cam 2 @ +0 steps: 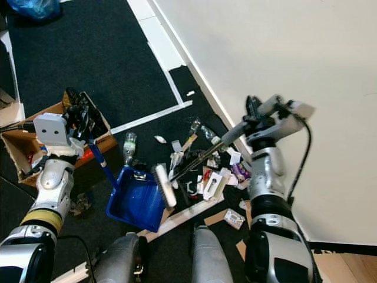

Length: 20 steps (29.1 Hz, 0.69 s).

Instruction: Sweep floor

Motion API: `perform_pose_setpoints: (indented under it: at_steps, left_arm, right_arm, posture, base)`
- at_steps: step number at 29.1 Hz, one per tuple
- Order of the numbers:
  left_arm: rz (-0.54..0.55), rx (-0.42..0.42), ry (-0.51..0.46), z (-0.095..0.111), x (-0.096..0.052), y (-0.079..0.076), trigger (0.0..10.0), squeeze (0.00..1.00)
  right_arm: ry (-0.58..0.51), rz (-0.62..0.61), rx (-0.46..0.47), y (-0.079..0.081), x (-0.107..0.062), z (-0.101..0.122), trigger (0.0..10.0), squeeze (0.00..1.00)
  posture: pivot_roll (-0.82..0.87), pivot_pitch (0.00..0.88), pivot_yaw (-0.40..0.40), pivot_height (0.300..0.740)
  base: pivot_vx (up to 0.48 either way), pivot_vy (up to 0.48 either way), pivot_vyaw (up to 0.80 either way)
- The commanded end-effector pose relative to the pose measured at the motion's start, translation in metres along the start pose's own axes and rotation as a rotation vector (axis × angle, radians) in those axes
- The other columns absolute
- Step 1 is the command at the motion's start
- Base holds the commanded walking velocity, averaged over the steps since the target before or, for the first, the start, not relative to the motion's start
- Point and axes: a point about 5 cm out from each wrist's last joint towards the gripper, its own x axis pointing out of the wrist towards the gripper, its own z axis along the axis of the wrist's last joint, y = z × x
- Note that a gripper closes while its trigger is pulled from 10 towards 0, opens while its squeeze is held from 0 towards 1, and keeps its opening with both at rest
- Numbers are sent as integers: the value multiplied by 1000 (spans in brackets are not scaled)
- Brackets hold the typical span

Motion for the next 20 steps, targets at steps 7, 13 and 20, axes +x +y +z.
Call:
perform_pose_setpoints:
  at_steps: [7,13,20]
  left_arm:
    - [-22,74,202,-36,-28,-14,10000,0]
    - [25,121,177,-33,-31,-14,10000,0]
    - [156,69,130,-24,-30,-6,10000,0]
  right_arm:
    - [-61,-44,-260,-15,9,35,10000,0]
    - [-35,-42,-436,-17,13,42,10000,0]
    - [-51,-39,-513,-16,17,47,10000,0]
  posture:
    - [56,280,-18,740]
    - [79,336,-14,740]
    - [89,364,-8,740]
  base:
    - [0,0,0]
    - [0,0,0]
    - [0,0,0]
